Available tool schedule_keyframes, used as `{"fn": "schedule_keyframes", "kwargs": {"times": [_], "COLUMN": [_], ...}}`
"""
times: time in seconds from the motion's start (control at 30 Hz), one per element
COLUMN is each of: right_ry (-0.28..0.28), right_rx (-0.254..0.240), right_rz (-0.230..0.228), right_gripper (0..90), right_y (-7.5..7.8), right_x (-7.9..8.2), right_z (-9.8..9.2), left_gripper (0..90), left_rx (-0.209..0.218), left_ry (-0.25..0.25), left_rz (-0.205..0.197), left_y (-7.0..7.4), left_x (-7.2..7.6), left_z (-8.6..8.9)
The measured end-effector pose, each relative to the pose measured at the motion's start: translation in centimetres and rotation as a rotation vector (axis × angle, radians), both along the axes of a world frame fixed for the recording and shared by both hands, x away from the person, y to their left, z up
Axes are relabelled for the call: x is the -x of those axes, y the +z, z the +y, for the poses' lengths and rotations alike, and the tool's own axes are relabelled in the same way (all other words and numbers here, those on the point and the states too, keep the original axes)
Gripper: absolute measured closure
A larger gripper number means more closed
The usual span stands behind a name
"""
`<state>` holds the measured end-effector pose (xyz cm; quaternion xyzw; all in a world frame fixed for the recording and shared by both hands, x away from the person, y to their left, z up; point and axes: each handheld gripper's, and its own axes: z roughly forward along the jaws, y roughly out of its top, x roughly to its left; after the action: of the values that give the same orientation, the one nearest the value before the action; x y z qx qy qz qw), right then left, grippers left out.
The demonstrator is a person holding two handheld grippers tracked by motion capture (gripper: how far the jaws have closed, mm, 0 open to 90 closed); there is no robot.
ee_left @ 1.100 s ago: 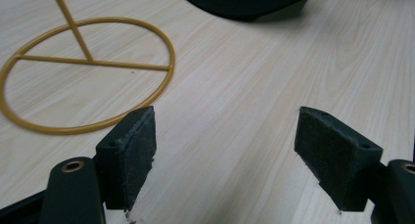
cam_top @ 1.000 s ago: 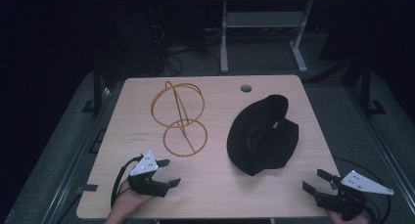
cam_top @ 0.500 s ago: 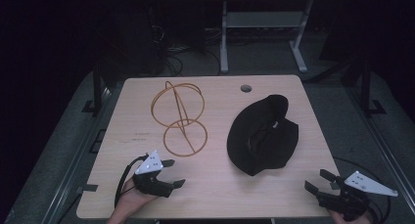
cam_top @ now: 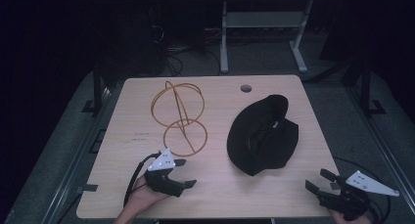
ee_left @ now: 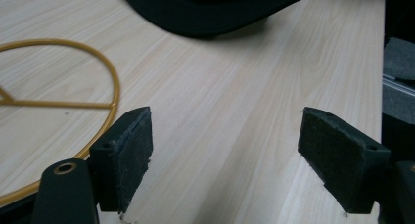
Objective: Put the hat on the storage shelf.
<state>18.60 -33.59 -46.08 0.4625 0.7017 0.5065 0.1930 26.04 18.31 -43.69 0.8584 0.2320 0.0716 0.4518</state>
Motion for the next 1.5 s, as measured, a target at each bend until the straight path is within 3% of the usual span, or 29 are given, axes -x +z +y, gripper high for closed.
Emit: {"fn": "schedule_keyframes", "kwargs": {"times": [1.3,1.5], "right_ry": [0.011,0.010], "right_rx": [-0.005,-0.006], "right_rz": [-0.013,-0.014], "right_gripper": [21.9,22.0], "right_y": [0.3,0.3], "right_x": [0.0,0.0], "right_z": [0.1,0.0], "left_gripper": [20.1,20.4], "left_rx": [-0.026,-0.052], "left_ry": [-0.196,-0.226], "left_rz": [-0.022,-0.031], "left_y": [1.0,1.0], "left_x": [-1.2,-1.5], "left_z": [-10.1,-11.6]}}
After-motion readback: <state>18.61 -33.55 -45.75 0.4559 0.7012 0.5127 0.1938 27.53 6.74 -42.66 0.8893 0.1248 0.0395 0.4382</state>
